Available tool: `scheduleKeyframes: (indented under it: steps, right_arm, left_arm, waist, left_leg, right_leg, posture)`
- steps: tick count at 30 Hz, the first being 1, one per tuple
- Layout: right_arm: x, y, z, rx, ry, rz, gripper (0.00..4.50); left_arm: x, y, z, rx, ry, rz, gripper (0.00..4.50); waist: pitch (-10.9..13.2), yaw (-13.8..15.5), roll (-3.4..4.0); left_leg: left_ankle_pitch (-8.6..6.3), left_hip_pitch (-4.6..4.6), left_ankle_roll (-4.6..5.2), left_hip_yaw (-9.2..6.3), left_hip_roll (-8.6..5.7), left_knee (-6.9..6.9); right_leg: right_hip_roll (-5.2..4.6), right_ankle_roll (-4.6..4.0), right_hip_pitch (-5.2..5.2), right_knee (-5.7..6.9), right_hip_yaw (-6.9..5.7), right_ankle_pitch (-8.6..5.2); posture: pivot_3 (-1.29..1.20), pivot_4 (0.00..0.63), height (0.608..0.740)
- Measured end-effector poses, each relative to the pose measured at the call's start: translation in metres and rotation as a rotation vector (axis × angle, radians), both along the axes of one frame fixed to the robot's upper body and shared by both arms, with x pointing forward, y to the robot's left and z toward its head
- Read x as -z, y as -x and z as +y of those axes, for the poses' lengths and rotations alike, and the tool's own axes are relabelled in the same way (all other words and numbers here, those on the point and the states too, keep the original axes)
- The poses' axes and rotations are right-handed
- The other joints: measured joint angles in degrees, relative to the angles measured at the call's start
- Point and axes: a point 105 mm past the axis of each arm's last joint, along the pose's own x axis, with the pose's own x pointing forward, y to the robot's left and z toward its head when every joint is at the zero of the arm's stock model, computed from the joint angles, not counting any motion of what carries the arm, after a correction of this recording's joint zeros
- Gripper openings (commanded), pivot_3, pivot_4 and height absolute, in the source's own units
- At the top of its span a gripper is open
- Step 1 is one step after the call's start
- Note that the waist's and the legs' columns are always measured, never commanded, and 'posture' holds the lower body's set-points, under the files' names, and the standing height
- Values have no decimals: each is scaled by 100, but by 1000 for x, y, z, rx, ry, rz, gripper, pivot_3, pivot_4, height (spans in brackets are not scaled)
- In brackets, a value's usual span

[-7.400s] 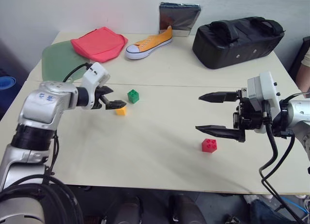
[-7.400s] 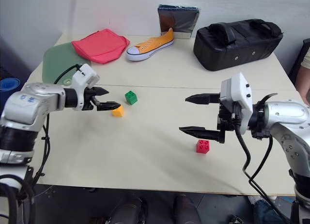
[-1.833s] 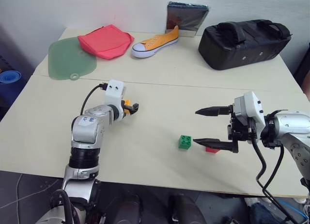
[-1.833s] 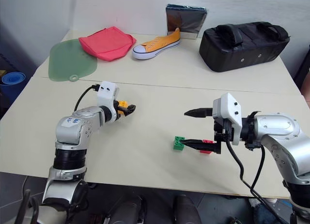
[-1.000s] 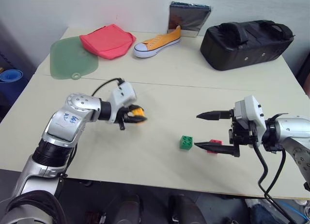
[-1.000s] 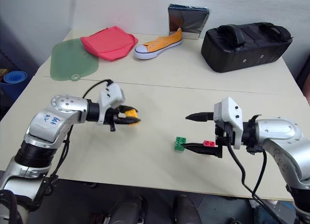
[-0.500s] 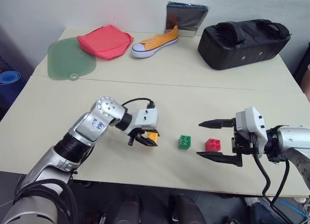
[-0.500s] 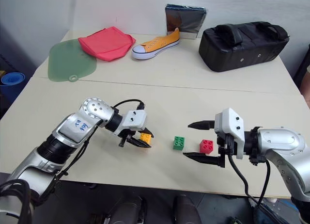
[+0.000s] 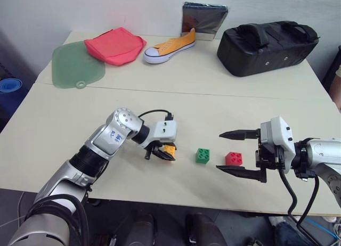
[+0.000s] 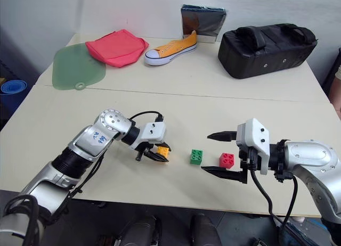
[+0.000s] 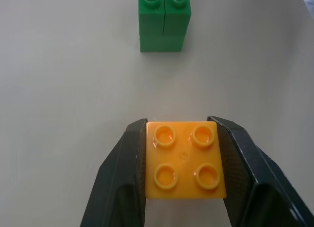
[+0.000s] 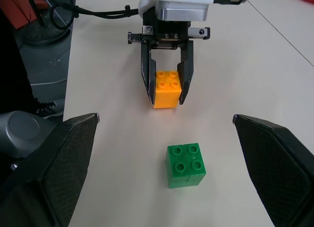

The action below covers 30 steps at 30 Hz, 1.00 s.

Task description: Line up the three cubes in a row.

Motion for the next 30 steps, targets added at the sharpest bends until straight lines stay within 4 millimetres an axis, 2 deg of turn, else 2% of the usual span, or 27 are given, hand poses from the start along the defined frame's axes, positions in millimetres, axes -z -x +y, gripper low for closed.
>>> scheduleKeyframes:
  steps: [4, 6, 10, 14, 18, 21, 23, 25, 30]
  right_arm:
    - [-4, -1, 2, -7, -4, -17, 4500]
    - [-6, -2, 3, -11, -5, -23, 4500]
    - [-6, -2, 3, -14, -6, -19, 4500]
    - [-5, -3, 2, -8, -9, -10, 4500]
    - [-1, -5, -2, -1, -11, 14, 4500]
    - [5, -5, -13, 12, 7, 51, 4500]
    - [10, -4, -33, 43, 41, 88, 4500]
    - [9, -3, -61, 95, 73, 126, 4500]
    - [-5, -1, -105, 165, 93, 140, 4500]
  left_arm:
    - [0, -1, -2, -10, 6, -4, 1509]
    - [0, -1, -3, -19, 10, -5, 2230]
    - [0, -3, 1, -44, 28, -1, 3259]
    - [-4, 5, 7, -51, 51, 33, 4461]
    - [-29, 11, 25, -80, 118, 53, 4461]
    - [-46, 18, 41, -94, 165, 50, 4461]
    - [-56, 24, 66, -122, 181, 46, 4461]
    - [-67, 31, 92, -162, 196, 40, 4461]
    - [-98, 45, 125, -196, 249, -17, 4461]
  waist:
    - [0, 20, 0]
    - [0, 22, 0]
    - [0, 16, 0]
    - [0, 4, 0]
    - [0, 3, 0]
    - [0, 7, 0]
    - [0, -17, 2]
    - [1, -34, 3]
    - [2, -43, 4]
  left_leg:
    - [0, 0, 0, -1, 0, 1]
    - [0, -1, 1, -1, 0, 1]
    - [0, -1, 0, 0, 0, 1]
    - [0, 0, 0, -1, 0, 1]
    - [0, 0, 0, -2, 0, 1]
    - [-1, -2, 1, -2, 0, 0]
    - [-1, -1, 2, -1, 1, -6]
    - [-2, -1, 2, -1, 1, -8]
    - [-12, 10, 21, -3, 1, -6]
  right_leg:
    - [-1, 0, 0, -2, 0, 0]
    - [-1, 0, 0, -2, 0, 0]
    - [-1, 0, 0, -2, 0, 0]
    - [-1, 0, -1, -1, 1, 0]
    - [-1, 0, 0, -2, 0, 0]
    - [-2, 0, 0, -3, 0, 0]
    - [-2, 0, 0, -3, -1, 0]
    - [-4, 0, 2, -6, -3, 0]
    - [-10, -1, 14, -14, -4, -1]
  posture:
    - [0, 150, 740]
    - [0, 150, 740]
    - [0, 150, 740]
    - [0, 150, 740]
    - [0, 150, 740]
    - [0, 150, 740]
    - [0, 150, 740]
    - [0, 150, 740]
    - [0, 150, 740]
